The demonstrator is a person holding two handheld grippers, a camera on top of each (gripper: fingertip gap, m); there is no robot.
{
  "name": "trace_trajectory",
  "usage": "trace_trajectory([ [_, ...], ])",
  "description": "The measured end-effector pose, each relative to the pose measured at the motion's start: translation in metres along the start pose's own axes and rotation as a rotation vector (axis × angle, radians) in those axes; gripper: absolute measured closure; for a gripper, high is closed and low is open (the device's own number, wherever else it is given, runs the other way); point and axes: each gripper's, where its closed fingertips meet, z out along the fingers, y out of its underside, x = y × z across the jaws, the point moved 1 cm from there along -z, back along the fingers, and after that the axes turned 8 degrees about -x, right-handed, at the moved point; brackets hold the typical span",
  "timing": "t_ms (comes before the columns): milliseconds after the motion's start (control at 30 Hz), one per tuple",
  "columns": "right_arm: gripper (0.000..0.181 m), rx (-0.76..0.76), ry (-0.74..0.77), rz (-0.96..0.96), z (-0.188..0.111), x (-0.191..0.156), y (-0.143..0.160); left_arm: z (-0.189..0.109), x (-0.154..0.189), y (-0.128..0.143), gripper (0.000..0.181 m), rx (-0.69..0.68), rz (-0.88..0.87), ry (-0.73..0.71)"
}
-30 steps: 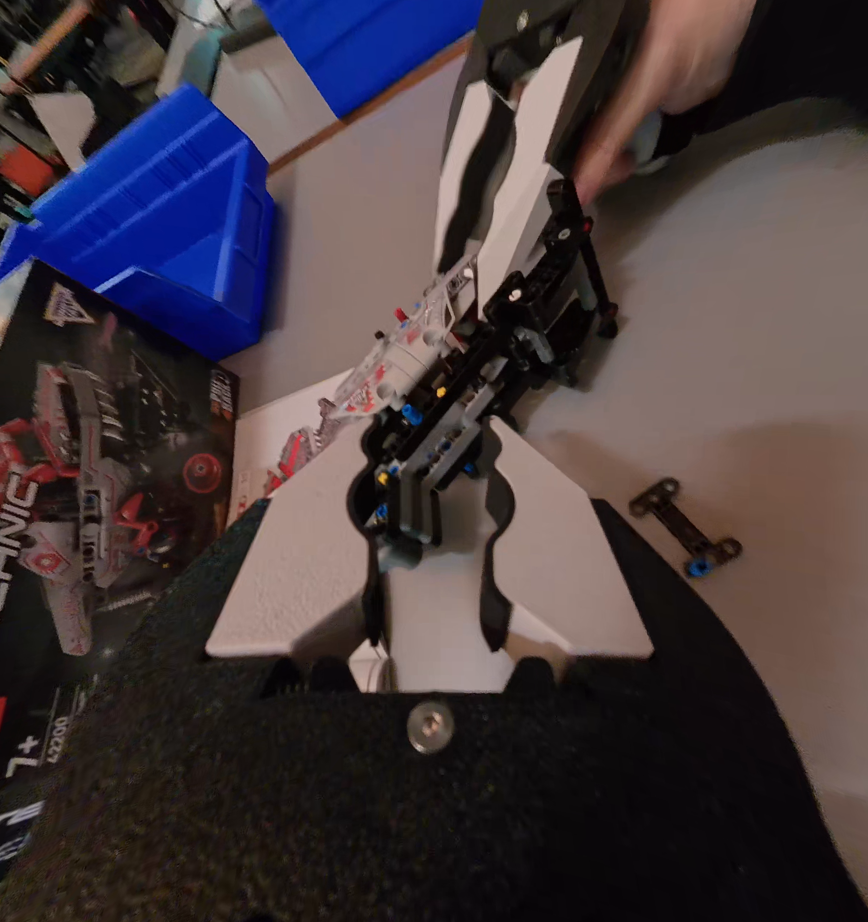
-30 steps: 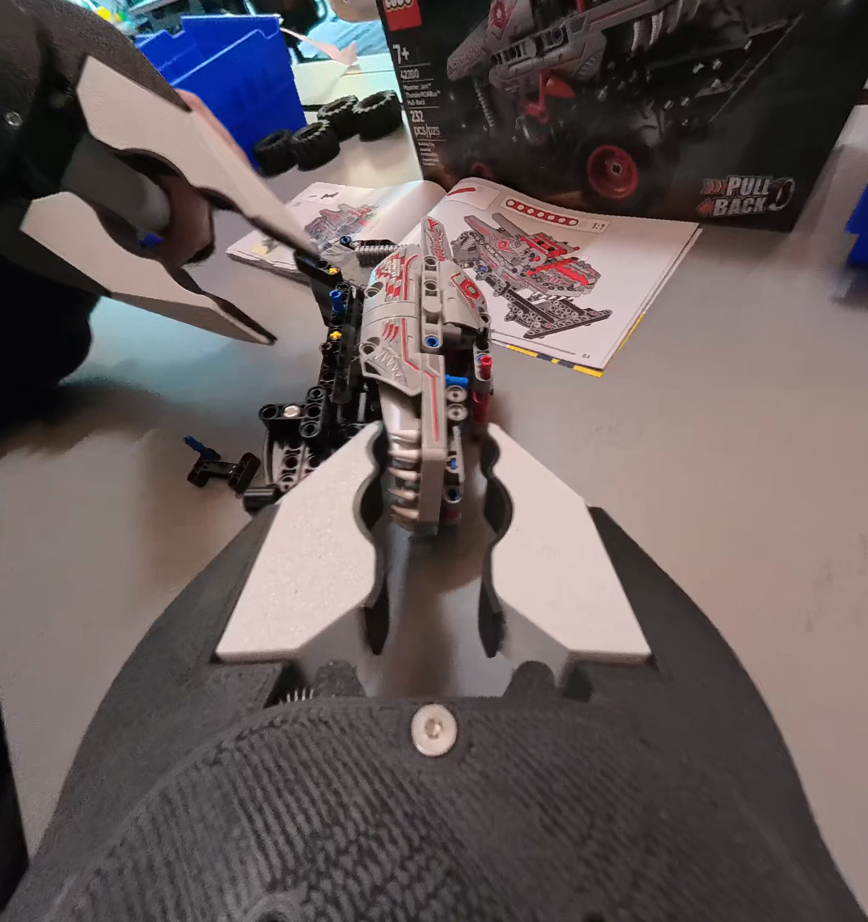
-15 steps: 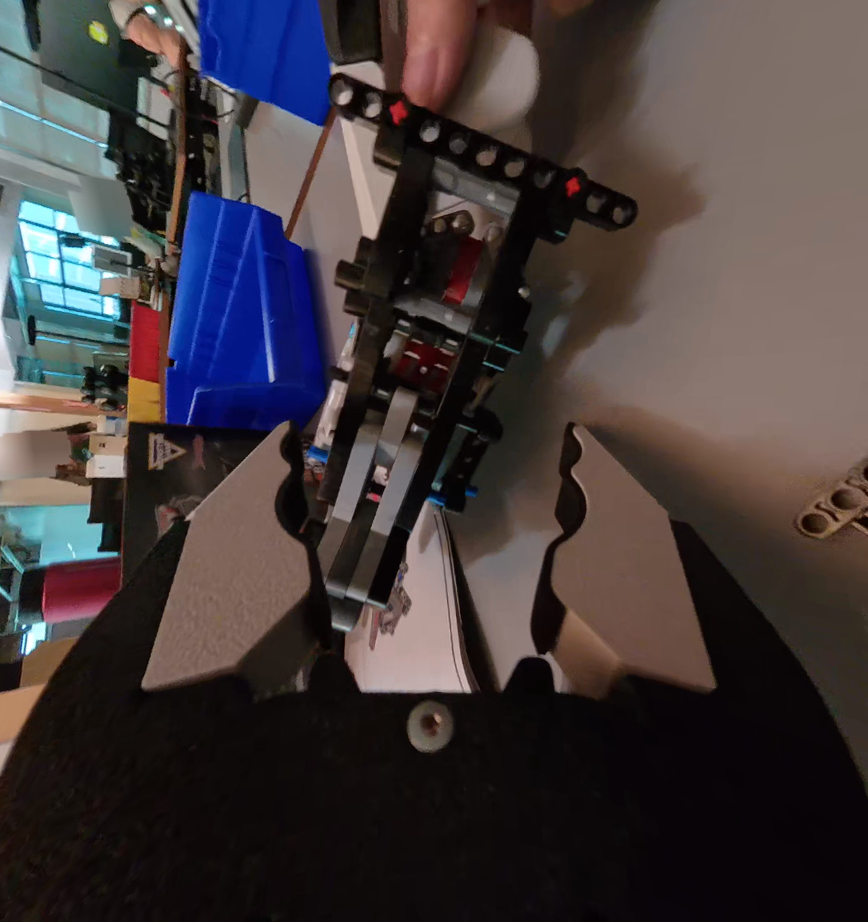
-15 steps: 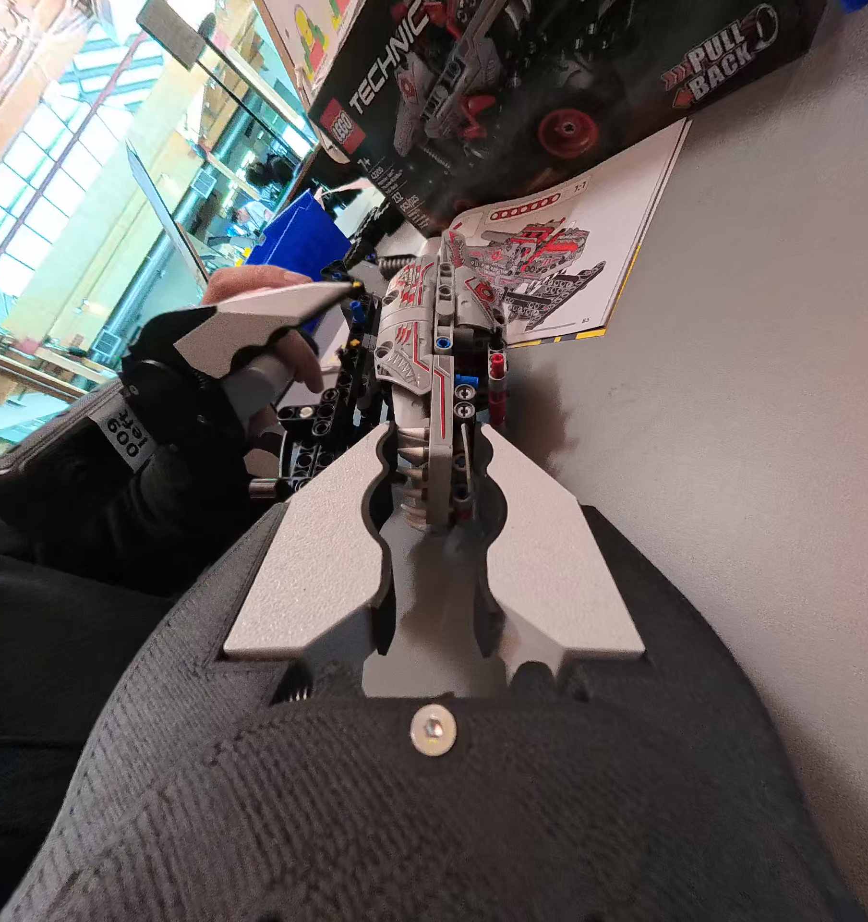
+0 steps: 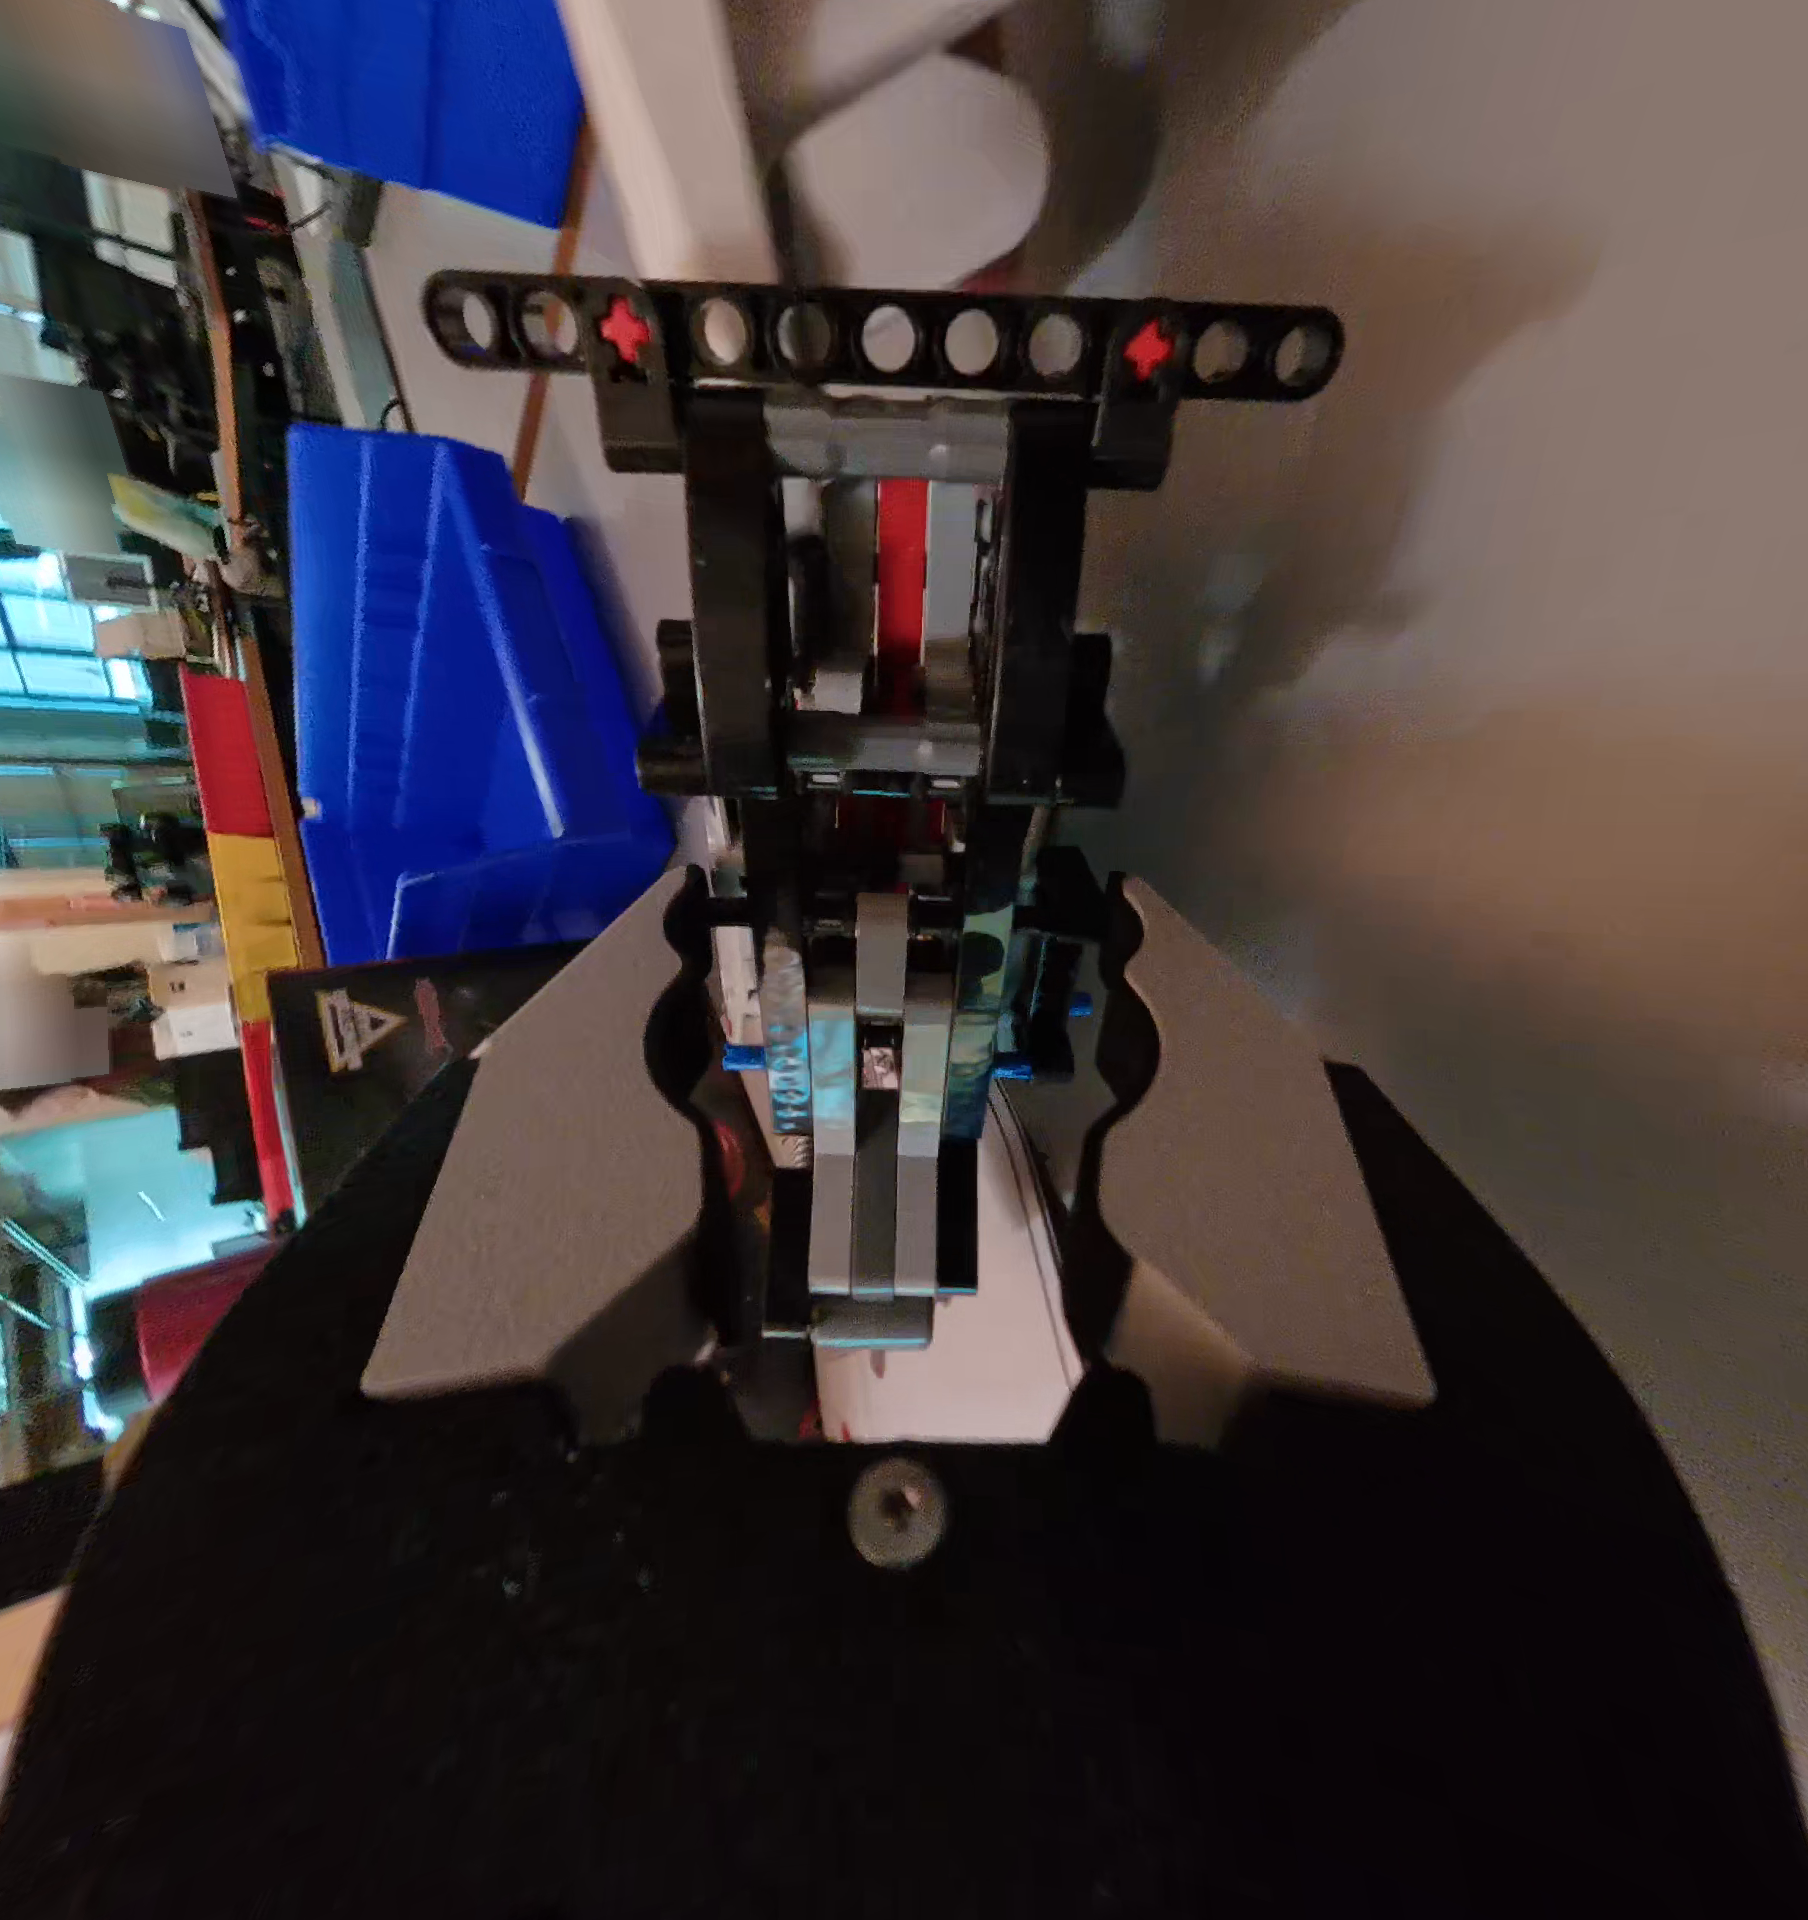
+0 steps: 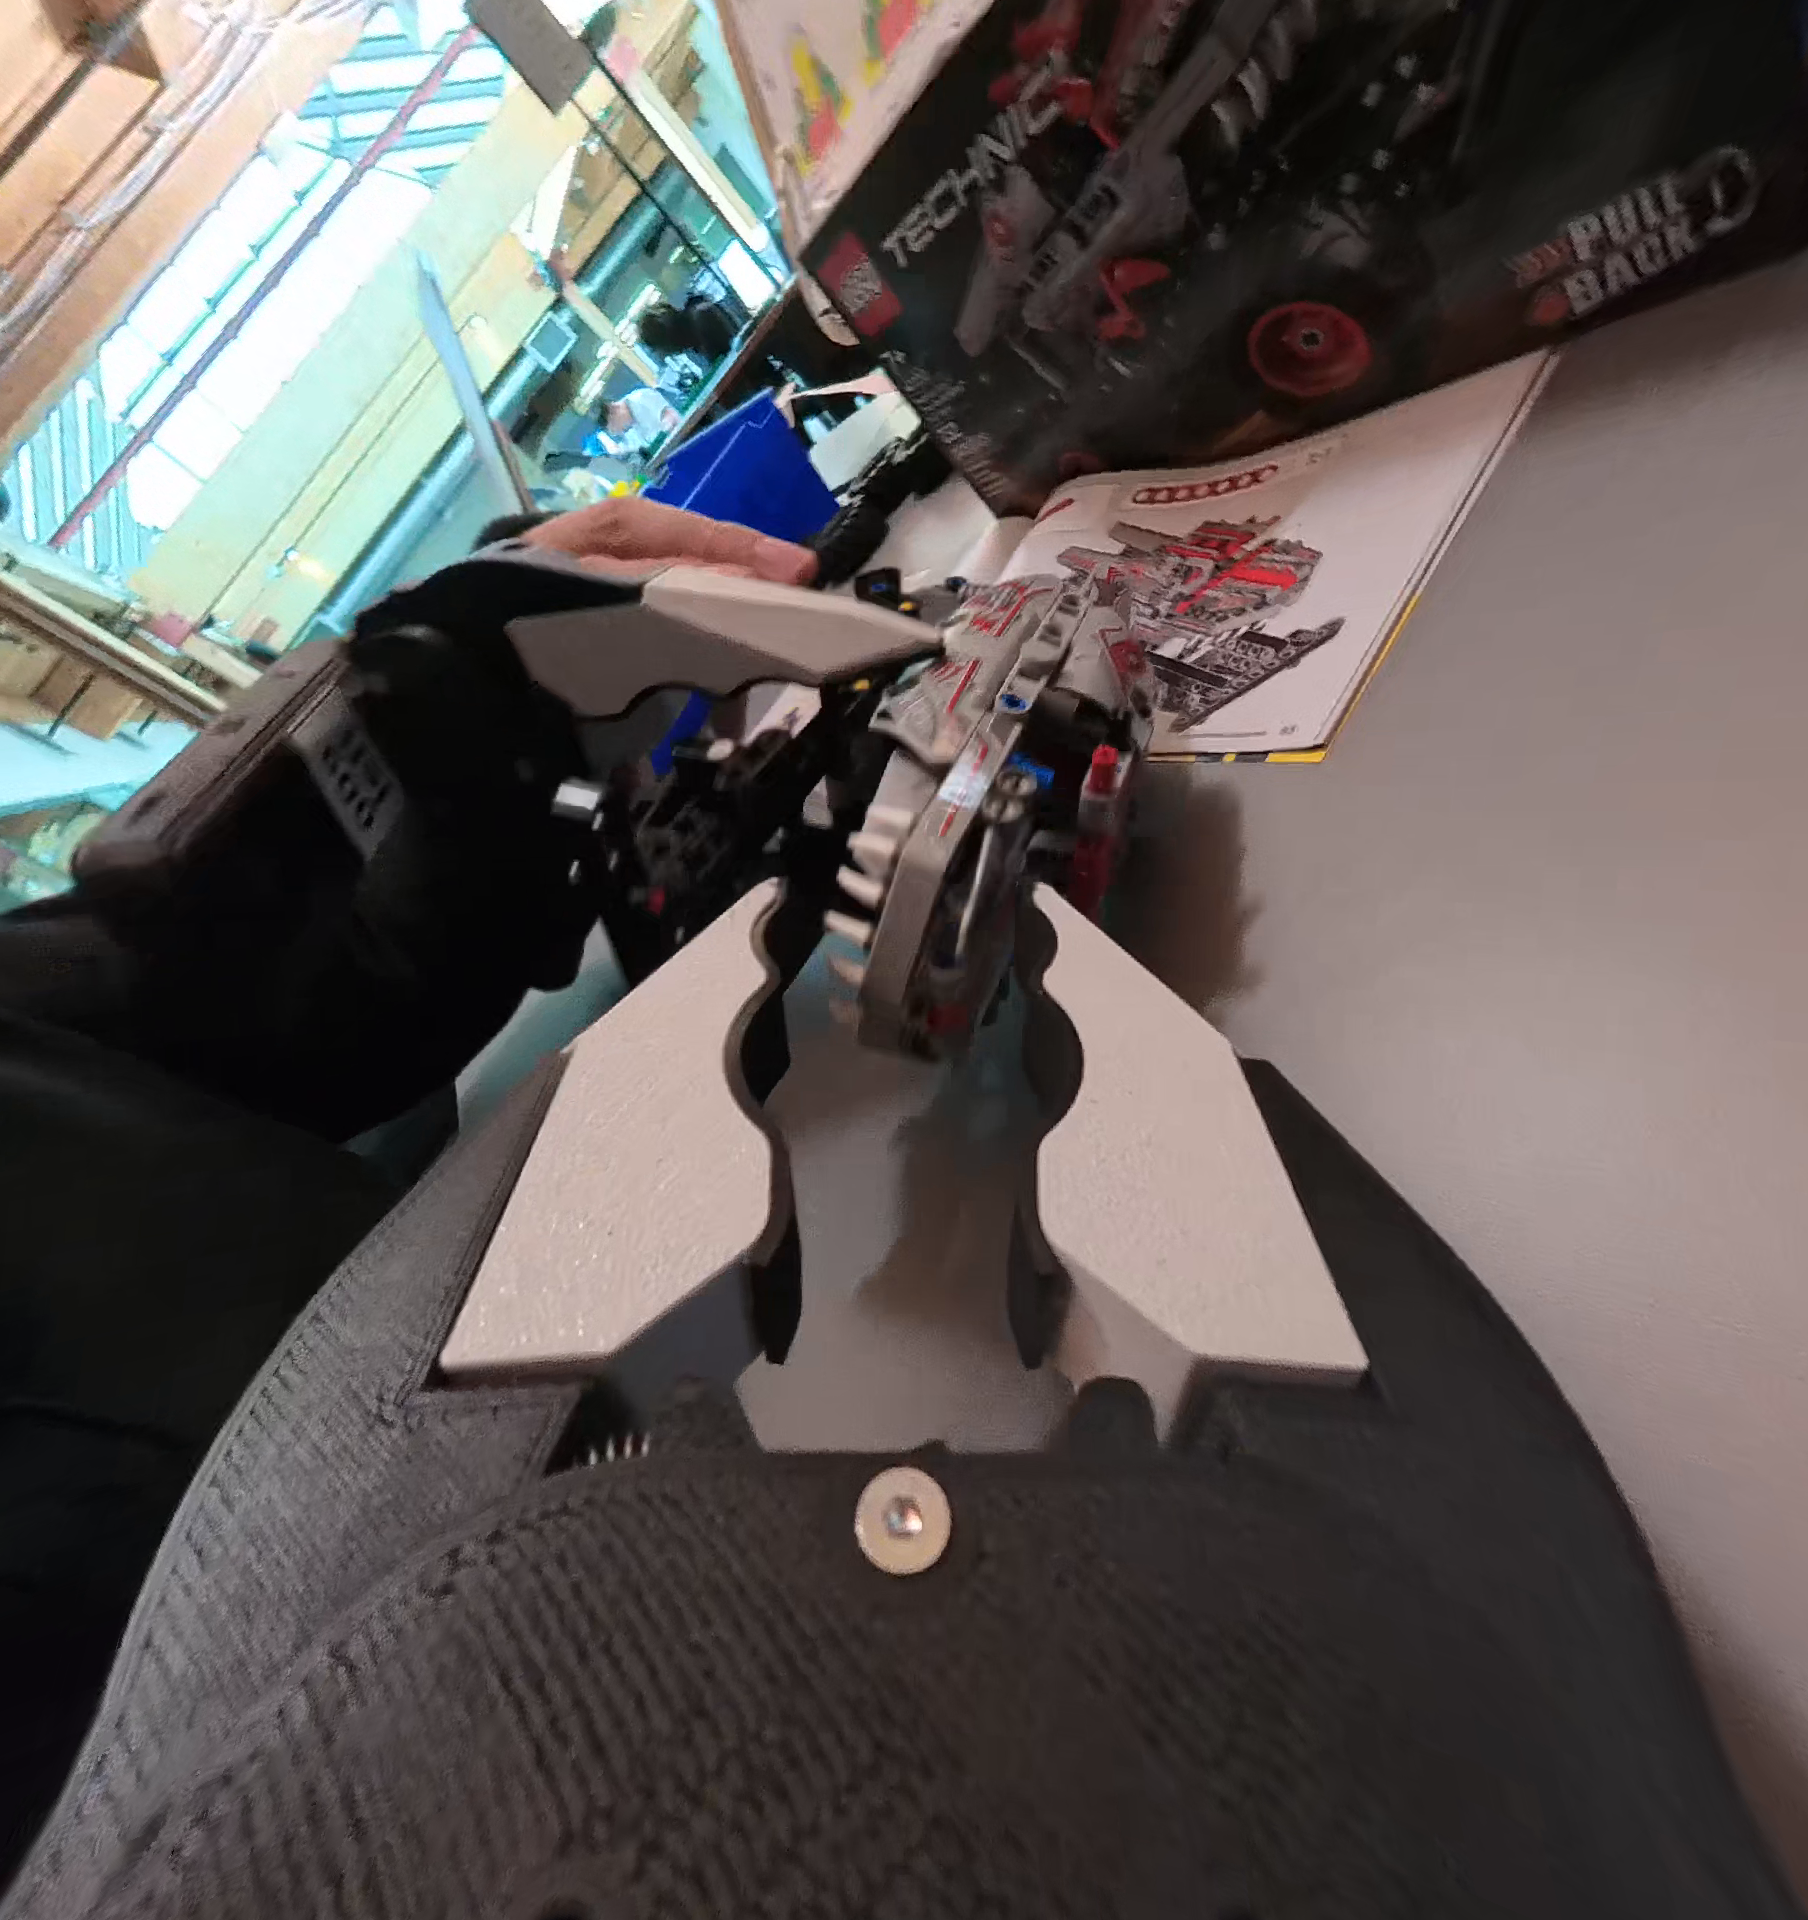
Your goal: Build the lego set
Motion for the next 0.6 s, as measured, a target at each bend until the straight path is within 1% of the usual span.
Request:
trace_trajectory([
  [67,0.130,-0.019,0.011,-0.071,-0.013,-0.005,0.003,-0.003,-0.003,0.002,0.108,0.022,-0.087,-0.012],
  [133,0.118,-0.031,0.063,-0.157,-0.026,-0.006,0.006,-0.008,-0.008,0.002,0.108,0.044,-0.196,-0.033],
  [167,0.116,-0.032,0.099,-0.209,-0.031,-0.006,0.007,-0.011,-0.010,0.002,0.108,0.052,-0.267,-0.038],
  [233,0.108,-0.012,0.174,-0.310,-0.032,-0.005,0.006,-0.020,-0.015,0.001,0.108,0.076,-0.438,-0.024],
  [267,0.107,-0.005,0.201,-0.353,-0.028,-0.006,0.005,-0.025,-0.019,0.001,0.108,0.092,-0.546,-0.016],
  [367,0.108,0.010,0.226,-0.486,-0.008,-0.024,0.003,-0.039,-0.021,0.000,0.108,0.159,-0.866,0.081],
  [433,0.117,0.004,0.282,-0.533,0.006,-0.030,0.001,-0.047,-0.019,-0.001,0.108,0.232,-1.033,0.121],
  [500,0.122,0.033,0.332,-0.567,0.016,-0.036,-0.002,-0.053,-0.015,0.001,0.108,0.303,-1.109,0.114],
  [533,0.125,0.039,0.345,-0.565,0.020,-0.039,-0.002,-0.054,-0.012,0.004,0.108,0.315,-1.124,0.094],
  [600,0.125,0.014,0.351,-0.528,0.030,-0.040,0.004,-0.059,-0.007,0.009,0.108,0.331,-1.143,0.057],
])
